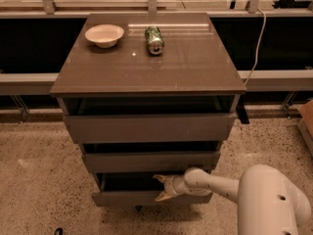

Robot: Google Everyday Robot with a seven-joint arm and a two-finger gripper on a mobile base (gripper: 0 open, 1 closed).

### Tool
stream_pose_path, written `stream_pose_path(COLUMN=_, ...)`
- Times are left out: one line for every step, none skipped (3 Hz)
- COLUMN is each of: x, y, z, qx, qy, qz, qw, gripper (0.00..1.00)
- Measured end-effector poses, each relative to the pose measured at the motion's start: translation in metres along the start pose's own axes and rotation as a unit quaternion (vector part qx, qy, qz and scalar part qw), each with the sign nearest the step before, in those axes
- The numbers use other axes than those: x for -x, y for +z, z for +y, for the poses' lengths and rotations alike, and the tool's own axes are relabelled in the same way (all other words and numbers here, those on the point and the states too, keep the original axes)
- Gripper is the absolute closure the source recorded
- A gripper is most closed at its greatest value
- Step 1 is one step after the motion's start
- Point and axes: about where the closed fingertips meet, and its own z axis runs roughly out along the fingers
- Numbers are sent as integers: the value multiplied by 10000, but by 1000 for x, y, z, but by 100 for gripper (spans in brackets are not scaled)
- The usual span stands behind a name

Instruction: Close bottom drawer

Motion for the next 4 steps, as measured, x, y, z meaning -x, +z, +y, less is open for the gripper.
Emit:
stream_pose_path(x=4, y=-6, z=-4, qx=-60, qy=-82, qz=-88, qw=9999, gripper=12)
stream_pose_path(x=6, y=-17, z=-2, qx=-177, qy=-97, qz=-177, qw=9996, gripper=11)
stream_pose_path(x=-4, y=-26, z=21, qx=-151, qy=65, qz=-158, qw=9997, gripper=24)
stream_pose_path(x=-17, y=-29, z=50, qx=-11, qy=296, qz=-175, qw=9994, gripper=26)
